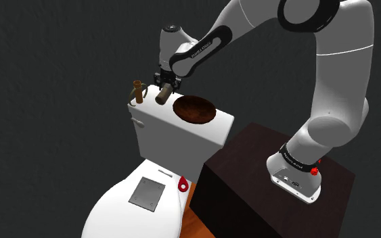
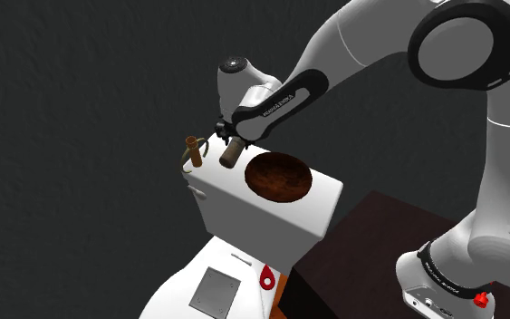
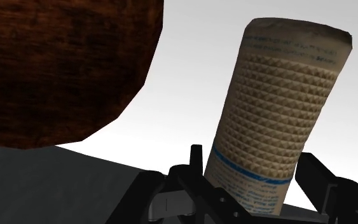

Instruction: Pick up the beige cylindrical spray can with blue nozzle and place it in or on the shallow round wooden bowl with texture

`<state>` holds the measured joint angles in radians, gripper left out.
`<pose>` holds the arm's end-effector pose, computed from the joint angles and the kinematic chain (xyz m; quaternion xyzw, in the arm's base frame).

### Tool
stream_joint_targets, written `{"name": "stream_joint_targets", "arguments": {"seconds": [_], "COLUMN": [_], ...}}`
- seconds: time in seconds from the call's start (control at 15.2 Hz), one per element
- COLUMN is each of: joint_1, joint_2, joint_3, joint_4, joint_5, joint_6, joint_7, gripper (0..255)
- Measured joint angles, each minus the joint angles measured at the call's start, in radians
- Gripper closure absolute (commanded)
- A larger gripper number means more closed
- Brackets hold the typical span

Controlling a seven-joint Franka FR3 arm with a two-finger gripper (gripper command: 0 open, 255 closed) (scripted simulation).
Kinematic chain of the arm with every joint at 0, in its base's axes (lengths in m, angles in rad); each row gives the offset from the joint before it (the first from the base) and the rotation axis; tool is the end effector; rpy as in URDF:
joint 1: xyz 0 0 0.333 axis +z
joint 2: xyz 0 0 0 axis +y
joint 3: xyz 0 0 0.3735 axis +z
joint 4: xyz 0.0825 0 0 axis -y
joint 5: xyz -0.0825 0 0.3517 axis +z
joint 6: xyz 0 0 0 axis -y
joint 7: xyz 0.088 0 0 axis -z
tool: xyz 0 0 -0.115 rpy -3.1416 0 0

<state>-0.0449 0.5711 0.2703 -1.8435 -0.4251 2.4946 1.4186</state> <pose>0.6520 0.1269 0.2985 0.8936 -0.4403 0.0870 0.0024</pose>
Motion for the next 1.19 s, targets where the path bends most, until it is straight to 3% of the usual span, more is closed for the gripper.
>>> {"name": "stream_joint_targets", "arguments": {"seconds": [1.19], "joint_1": [-0.038], "joint_2": [-0.148], "joint_3": [0.056], "joint_4": [0.026], "joint_5": [0.087], "joint_6": [-0.164], "joint_7": [-0.075], "gripper": [255]}}
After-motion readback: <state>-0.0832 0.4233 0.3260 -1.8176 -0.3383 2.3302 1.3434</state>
